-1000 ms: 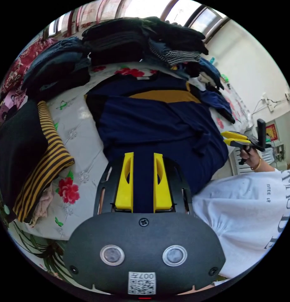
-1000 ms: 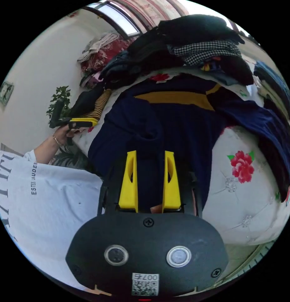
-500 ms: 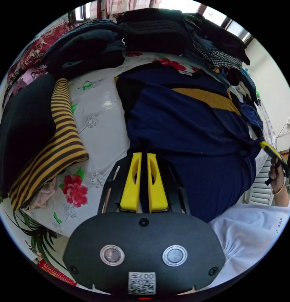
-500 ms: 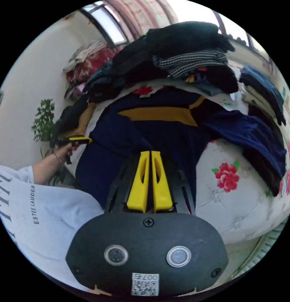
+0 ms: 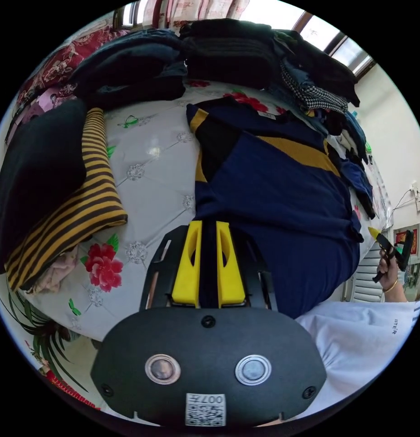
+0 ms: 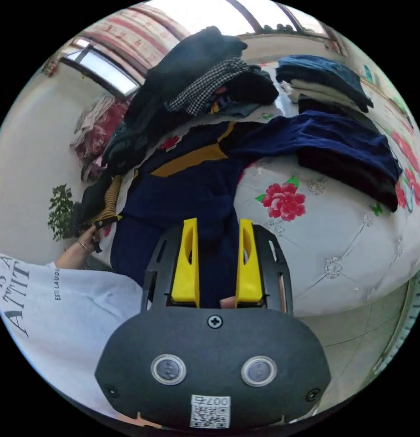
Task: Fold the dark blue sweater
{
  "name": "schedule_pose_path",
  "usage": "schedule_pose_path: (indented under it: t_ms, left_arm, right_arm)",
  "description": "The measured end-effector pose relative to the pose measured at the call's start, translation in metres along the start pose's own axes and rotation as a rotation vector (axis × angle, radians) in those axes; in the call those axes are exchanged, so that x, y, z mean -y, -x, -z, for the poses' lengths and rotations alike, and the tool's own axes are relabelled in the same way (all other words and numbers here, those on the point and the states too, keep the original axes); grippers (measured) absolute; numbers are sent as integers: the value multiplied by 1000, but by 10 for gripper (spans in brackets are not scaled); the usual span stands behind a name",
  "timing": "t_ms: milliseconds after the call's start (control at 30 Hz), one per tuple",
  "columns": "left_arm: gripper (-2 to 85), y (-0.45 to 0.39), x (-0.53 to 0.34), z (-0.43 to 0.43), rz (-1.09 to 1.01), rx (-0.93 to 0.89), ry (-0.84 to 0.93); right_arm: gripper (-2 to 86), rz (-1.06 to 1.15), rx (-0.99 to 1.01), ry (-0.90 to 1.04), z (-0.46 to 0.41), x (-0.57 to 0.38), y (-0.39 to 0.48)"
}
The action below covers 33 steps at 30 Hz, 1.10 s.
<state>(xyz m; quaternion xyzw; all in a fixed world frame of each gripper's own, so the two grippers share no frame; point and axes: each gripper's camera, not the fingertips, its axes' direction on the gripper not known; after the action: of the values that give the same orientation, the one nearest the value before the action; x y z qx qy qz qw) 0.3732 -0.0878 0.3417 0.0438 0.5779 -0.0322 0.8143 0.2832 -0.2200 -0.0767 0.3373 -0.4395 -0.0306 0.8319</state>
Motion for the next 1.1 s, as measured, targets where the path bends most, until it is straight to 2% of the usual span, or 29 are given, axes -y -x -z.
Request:
schedule_pose_path:
  t_ms: [133, 233, 300, 400, 533, 767, 833, 933, 1100]
  left_arm:
    - [59, -13, -12, 23, -63, -25, -107]
    - [55, -27, -7, 18, -145, -36, -106]
    - [36, -33, 0, 2, -171, -6, -40]
    - [-3, -28, 6, -28, -182, 88, 68]
    - [-8, -10, 5, -27, -140, 92, 74]
    - [-3, 13, -18, -17, -68, 89, 42]
    - [17, 26, -37, 0, -23, 45, -8]
    - [60, 47, -80, 18, 60, -41, -46]
    - [87, 78, -166, 27, 212, -19, 14]
  right_arm:
    - [69, 302, -184, 61, -24, -5, 51]
    - [31, 363, -258, 122, -50, -2, 56]
    - [11, 324, -291, 166, -59, 1, 44]
    - [1, 204, -184, 81, -28, 4, 13]
    - [0, -48, -38, -98, 35, -9, -49]
    - [26, -269, -68, -102, 57, -29, -113]
    - [39, -273, -5, -78, 62, -40, -130]
    - [60, -178, -26, 31, 60, -57, -139]
    - [83, -51, 13, 262, 39, -69, -151]
